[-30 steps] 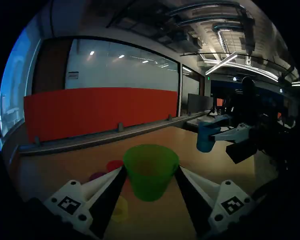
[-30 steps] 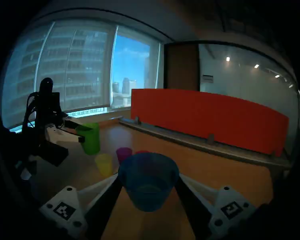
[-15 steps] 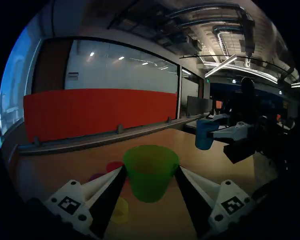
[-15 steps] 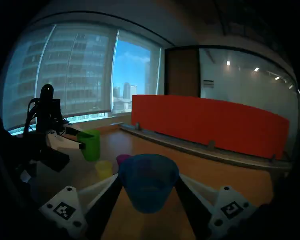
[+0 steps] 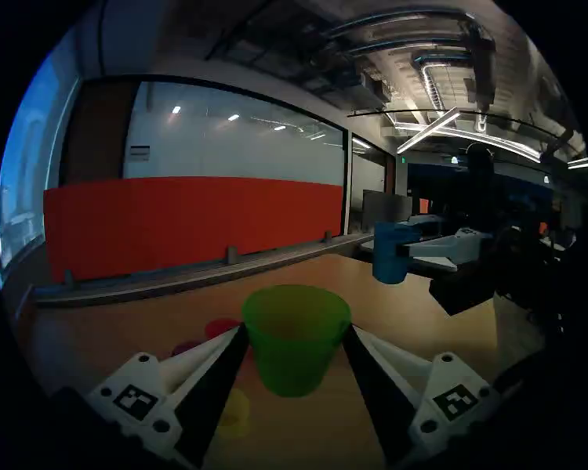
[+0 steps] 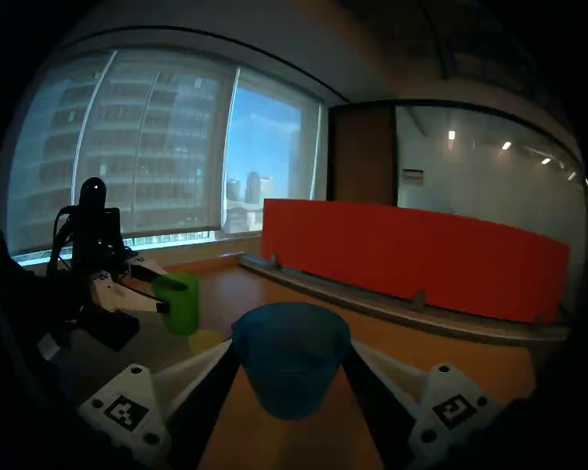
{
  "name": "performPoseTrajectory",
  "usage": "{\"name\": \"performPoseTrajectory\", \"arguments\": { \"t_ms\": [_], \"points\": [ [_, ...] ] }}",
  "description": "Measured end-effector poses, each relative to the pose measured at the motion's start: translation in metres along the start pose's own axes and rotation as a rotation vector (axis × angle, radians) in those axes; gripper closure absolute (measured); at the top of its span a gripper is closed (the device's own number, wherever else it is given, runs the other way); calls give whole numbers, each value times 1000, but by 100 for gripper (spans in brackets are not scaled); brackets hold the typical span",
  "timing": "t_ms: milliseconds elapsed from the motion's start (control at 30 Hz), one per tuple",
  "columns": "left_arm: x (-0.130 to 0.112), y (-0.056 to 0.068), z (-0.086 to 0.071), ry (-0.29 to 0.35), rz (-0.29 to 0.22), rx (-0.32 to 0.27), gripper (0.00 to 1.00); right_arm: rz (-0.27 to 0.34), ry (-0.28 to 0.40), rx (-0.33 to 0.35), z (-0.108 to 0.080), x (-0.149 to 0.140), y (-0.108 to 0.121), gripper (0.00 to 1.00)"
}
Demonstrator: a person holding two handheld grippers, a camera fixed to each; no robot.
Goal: Pour water
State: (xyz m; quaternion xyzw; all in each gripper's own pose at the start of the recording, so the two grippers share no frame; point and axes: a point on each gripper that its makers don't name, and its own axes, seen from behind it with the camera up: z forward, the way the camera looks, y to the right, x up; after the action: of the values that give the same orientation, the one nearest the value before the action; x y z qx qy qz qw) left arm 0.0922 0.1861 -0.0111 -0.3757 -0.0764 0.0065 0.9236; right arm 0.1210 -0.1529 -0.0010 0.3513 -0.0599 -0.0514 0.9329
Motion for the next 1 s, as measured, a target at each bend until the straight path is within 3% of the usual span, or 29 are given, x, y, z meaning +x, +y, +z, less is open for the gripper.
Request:
{"name": "performPoseTrajectory", "arguments": {
  "t_ms": [600,1000],
  "points": [
    [4,4,-1,16,21,-18,14,-34,66,20,13,33,-5,10],
    [5,10,0,27,23,-31,14,-105,69,37,18,51,-11,10]
  ]
}}
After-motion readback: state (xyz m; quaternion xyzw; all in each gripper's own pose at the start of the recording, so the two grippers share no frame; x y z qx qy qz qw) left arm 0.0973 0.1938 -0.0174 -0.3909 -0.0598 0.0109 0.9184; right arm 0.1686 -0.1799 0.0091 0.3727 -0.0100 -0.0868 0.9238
